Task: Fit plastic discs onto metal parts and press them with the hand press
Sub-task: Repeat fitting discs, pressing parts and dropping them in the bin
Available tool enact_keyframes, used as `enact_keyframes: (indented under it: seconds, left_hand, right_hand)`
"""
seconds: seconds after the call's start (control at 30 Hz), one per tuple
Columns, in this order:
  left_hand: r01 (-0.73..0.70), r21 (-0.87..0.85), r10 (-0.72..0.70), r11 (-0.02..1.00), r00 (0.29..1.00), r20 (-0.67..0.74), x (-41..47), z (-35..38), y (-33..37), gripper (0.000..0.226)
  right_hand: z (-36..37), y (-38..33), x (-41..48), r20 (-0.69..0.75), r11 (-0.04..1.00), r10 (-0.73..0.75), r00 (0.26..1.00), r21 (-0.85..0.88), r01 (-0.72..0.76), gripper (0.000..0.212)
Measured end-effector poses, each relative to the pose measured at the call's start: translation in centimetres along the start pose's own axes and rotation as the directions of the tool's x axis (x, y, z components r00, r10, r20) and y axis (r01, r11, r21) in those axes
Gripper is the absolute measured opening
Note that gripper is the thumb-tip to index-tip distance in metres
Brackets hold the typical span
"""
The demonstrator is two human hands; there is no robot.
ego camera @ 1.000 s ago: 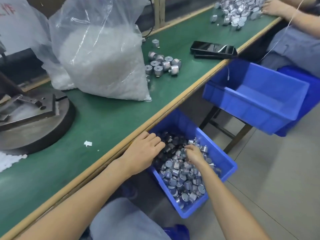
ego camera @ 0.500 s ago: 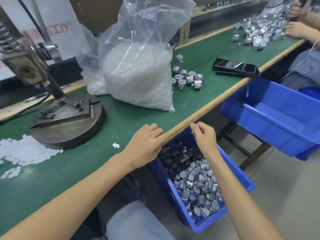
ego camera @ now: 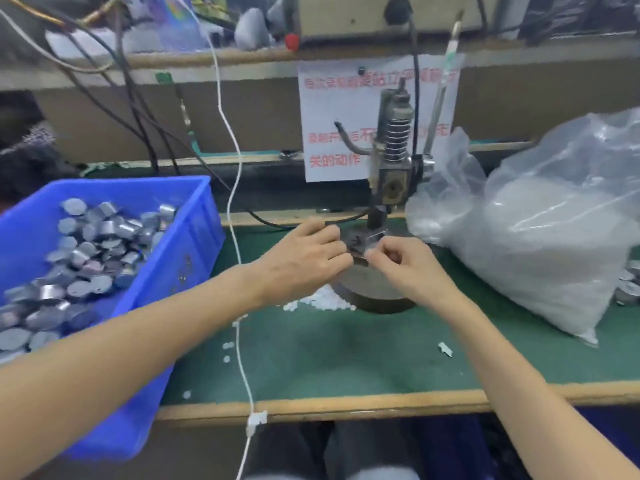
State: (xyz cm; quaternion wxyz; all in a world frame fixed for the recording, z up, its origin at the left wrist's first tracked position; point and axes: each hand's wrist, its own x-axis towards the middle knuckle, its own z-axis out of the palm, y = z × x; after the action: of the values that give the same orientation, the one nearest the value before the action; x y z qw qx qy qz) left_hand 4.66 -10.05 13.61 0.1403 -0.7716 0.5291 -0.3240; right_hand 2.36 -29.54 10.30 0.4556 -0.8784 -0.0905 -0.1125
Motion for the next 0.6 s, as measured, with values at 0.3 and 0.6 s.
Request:
enact_keyframes:
  seconds: [0.3,0.6]
  left_hand:
    - [0.285,0.155,-0.289,0.946,0.957,0.004,-13.1,-4.4,-9.1,0.012]
    - [0.679,0.019,-0.429,0.734,0.441,0.788,-23.0,-2.2,-12.1,0.026]
  right_hand:
    - [12.0,-12.7,7.7,0.316,0.937,-0.306,0.898,-0.065,0.343,0.034]
    - [22.7,-18.6,10.9,0.516,0.842,-0.426,0.743,-0.073,0.534,0.017]
